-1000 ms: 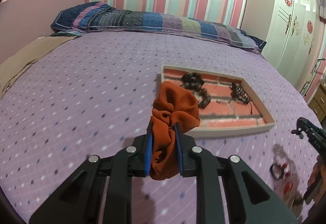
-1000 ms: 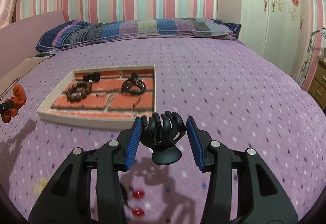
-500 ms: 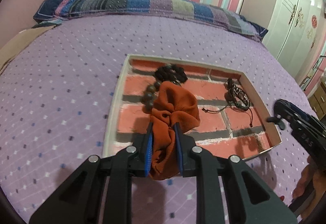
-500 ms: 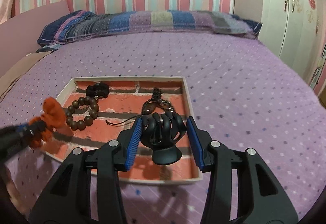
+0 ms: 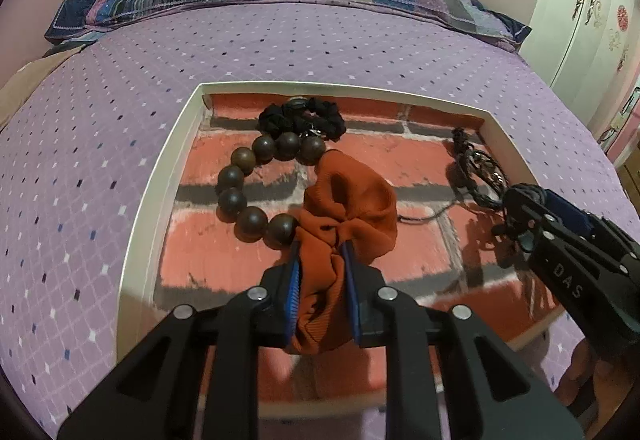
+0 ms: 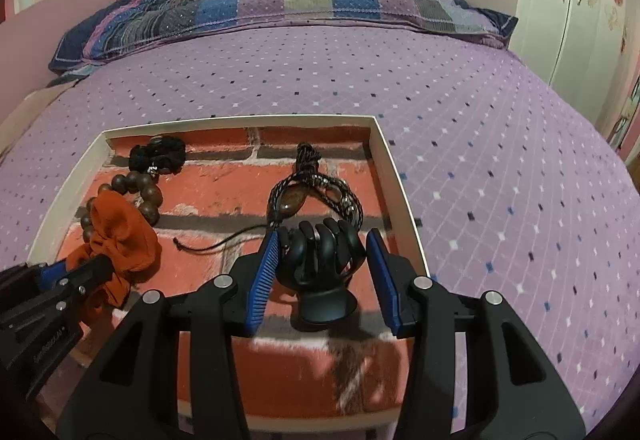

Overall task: Organize jewelry
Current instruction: 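Open both grippers to drop the scrunchie and claw clip into the tray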

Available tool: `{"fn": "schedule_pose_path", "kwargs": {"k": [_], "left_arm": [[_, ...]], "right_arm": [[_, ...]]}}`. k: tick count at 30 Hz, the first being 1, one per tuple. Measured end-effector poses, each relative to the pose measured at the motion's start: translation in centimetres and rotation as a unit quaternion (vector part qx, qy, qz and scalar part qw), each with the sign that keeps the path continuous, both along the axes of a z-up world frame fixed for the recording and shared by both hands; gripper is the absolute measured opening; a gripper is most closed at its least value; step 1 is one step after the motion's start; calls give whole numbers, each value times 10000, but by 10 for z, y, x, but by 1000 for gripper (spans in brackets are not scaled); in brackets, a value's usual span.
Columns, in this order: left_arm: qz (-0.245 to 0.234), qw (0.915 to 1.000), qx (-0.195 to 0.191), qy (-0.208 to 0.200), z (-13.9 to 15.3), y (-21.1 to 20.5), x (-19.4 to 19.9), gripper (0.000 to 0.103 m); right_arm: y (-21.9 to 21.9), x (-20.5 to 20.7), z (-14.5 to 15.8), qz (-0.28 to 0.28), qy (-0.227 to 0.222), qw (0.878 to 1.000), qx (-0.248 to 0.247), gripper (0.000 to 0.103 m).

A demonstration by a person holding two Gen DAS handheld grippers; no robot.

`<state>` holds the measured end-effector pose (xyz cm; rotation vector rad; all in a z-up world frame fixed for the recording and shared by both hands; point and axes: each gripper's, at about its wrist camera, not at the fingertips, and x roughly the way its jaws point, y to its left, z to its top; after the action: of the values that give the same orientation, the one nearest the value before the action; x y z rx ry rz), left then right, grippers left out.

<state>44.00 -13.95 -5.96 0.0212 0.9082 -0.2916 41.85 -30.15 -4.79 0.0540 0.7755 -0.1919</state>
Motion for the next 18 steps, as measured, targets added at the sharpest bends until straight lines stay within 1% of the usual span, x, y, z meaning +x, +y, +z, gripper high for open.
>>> {"fn": "schedule_pose_path", "kwargs": {"k": [4,7,8,9,13,15,17,18], "left_arm": [[-3,10000,19,36,-2,0,9,23],[24,10000,-29,62,-3,5,11,31],[25,10000,-39,78,-3,5,11,36],[21,10000,-23,76,-3,6,10,39],[-62,9999,94,7,0,7,2,50],[-108,9999,97,-13,4,9,-3,52],[-207,9998,49,-63,12,12,-11,58],[-259,9996,2,-113,17,13,-16,59]], "right_arm": [[2,4,-1,23,-58,10000,-63,46],[3,5,-2,84,-72,9999,-124,46],[3,5,-2,88,-66,9999,-111,46],[3,4,-1,91,-60,9999,-84,46],[1,2,-3,158,103,9998,-22,64],[-1,-2,-1,160,102,9998,33,70],[-4,-7,4,180,80,9997,176,73],[-7,-10,7,198,73,9995,247,77]]}}
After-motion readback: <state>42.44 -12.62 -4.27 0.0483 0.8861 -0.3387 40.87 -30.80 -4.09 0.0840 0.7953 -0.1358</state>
